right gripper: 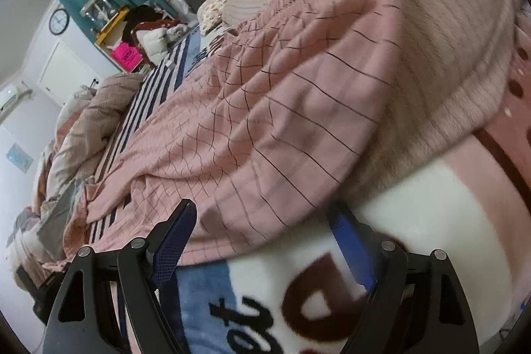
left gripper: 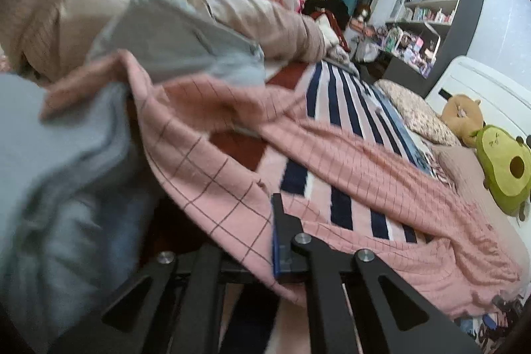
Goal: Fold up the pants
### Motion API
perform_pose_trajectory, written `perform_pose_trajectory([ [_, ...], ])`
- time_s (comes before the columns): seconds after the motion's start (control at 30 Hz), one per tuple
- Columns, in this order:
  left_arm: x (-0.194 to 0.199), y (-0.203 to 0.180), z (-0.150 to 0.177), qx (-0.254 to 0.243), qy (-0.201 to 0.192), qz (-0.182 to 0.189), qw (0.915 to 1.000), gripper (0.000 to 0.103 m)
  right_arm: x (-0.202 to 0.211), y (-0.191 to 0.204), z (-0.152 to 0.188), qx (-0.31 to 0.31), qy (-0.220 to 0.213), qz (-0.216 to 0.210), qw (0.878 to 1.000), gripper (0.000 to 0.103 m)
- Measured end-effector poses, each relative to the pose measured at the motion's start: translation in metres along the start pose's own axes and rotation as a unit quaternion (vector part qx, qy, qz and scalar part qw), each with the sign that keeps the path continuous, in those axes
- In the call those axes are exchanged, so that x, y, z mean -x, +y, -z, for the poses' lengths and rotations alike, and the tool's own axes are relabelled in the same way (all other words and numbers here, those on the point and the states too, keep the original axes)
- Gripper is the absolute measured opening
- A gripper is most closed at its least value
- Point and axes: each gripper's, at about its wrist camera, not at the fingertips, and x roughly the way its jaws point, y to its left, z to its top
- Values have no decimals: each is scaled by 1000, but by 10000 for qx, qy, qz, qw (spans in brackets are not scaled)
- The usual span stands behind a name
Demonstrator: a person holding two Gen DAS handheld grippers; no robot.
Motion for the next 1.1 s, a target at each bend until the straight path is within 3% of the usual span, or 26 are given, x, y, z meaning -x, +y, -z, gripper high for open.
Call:
perform_pose_trajectory([
  [0.1,3,1,-6,-18,-20,11,10000,4,-1,3,3,82,12,-46,10000,81],
  [0.23,4,-1,-10,-67,25,77,9999,4,-13,-4,-9,-335,-241,-307,9987,81],
  [0.3,7,-1,-10,-104,23,97,9999,4,-18,-4,-13,-474,-372,-216,9980,76],
  [0.37,10,-1,-10,-169,49,94,9998,4,-19,-1,-13,-511,-369,24,9980,49],
  [0.4,11,-1,-10,-202,69,107,9997,4,-20,-3,-12,-550,-301,30,9980,24],
  [0.43,13,0,-11,-220,79,121,9997,4,-20,-5,-11,-598,-242,-42,9979,14],
  [0.7,27,-11,-14,-463,75,213,9987,4,-5,11,-16,-406,-95,-900,9951,7],
  [1.1,26,-23,-37,-870,44,164,9961,4,11,41,-49,322,-388,-965,9940,6],
])
